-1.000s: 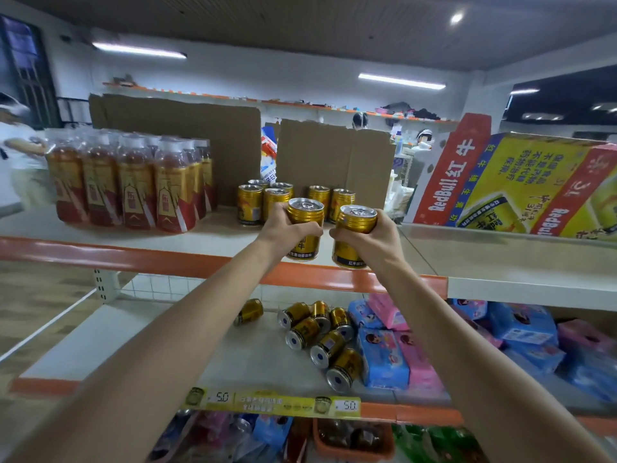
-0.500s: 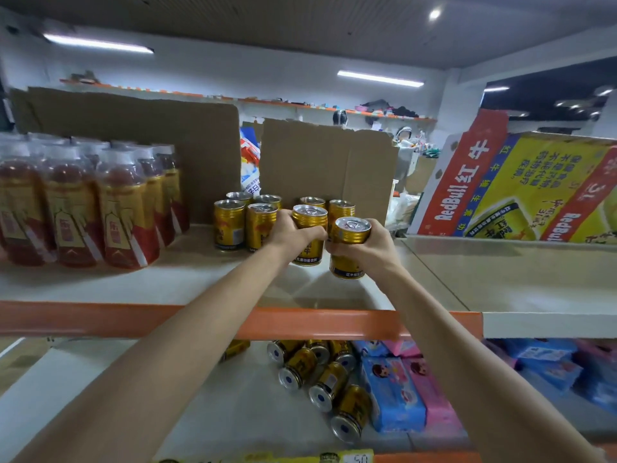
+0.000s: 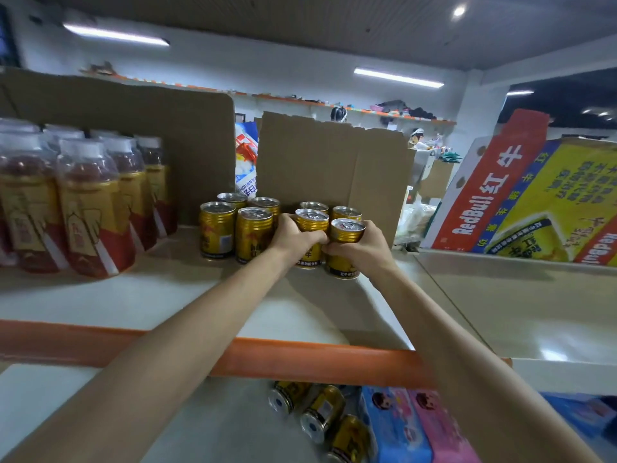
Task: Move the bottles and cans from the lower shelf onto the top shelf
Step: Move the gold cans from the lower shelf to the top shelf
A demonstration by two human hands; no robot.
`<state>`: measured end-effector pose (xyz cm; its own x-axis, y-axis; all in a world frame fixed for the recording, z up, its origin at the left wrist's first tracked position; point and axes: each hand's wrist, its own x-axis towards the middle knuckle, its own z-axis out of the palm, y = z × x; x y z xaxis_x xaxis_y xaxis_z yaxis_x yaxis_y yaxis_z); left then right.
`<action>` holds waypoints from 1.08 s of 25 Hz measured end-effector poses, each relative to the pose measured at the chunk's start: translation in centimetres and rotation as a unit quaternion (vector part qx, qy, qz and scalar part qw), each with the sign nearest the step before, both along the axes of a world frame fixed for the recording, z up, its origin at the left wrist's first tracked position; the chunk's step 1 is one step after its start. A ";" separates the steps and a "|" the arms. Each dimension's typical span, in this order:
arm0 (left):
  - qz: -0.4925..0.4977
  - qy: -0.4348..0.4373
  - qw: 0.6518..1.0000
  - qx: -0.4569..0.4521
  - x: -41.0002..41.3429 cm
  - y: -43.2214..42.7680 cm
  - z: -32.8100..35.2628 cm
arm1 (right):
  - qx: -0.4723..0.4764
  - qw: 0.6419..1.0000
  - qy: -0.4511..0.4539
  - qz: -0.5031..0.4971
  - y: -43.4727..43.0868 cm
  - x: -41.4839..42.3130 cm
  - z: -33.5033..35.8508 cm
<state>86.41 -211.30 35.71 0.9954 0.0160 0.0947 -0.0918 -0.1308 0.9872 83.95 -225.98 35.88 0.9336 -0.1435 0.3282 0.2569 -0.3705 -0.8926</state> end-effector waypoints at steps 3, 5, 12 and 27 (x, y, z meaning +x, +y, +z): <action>0.012 0.017 0.999 -0.029 -0.6 -0.5 0.0 | 0.033 0.999 -0.003 0.014 -0.3 0.3 -0.9; 0.010 0.017 1.000 -0.023 -0.9 -0.5 -0.2 | 0.039 0.999 0.003 0.029 -0.5 0.4 -0.9; 0.067 -0.122 0.969 0.206 -1.0 -0.3 -1.6 | -0.002 1.000 0.019 0.009 -0.8 0.3 -1.3; 0.111 -0.267 0.882 0.372 -1.5 -0.3 -1.4 | -0.063 0.996 -0.060 -0.028 -1.1 0.2 -1.6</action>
<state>84.92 -211.57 34.32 0.7854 -0.0603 0.6160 -0.4094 -0.7971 0.4439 84.16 -227.05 34.26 0.8785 -0.1454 0.4550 0.3339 -0.4943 -0.8026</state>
